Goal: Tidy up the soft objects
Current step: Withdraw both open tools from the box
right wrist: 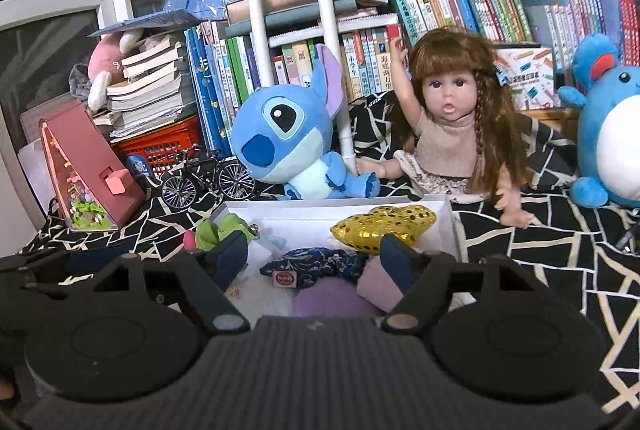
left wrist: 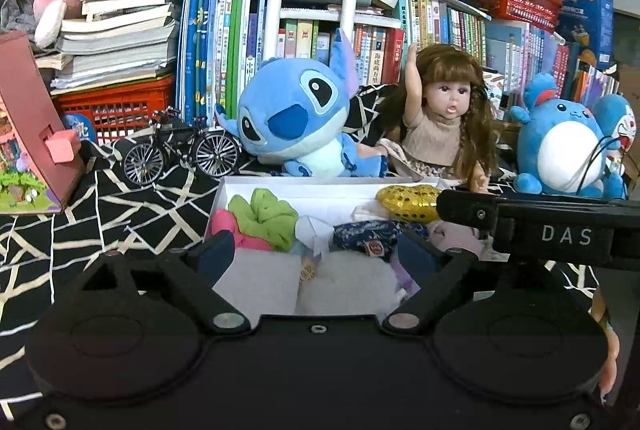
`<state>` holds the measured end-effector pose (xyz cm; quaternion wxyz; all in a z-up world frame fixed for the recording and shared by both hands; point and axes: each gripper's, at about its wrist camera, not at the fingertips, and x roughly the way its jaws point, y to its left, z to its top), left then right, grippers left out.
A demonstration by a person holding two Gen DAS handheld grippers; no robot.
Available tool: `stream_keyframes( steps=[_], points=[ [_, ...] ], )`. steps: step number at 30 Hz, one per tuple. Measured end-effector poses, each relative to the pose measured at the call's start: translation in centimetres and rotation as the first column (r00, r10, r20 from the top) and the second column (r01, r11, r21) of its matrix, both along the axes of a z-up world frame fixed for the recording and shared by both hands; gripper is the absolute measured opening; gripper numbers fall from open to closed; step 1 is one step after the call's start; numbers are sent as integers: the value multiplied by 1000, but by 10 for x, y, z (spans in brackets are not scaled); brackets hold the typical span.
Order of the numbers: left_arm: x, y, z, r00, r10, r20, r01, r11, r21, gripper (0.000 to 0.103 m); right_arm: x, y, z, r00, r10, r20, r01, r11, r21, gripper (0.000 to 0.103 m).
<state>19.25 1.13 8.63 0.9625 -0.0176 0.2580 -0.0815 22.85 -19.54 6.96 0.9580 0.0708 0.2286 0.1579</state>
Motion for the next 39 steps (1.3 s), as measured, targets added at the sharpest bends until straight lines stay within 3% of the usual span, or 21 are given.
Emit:
stream_keyframes(
  steps=[18,39],
  points=[
    [-45,16,-12,999,41,-28,-42,999,-31,90,-54,-9,-19,994,-79,78,87,991,-100,92],
    [-54,18,-72,981,145,-125,-142,989,37,90,-75,-9,-77,990,-137,-38,129,980,-150,99]
  ],
)
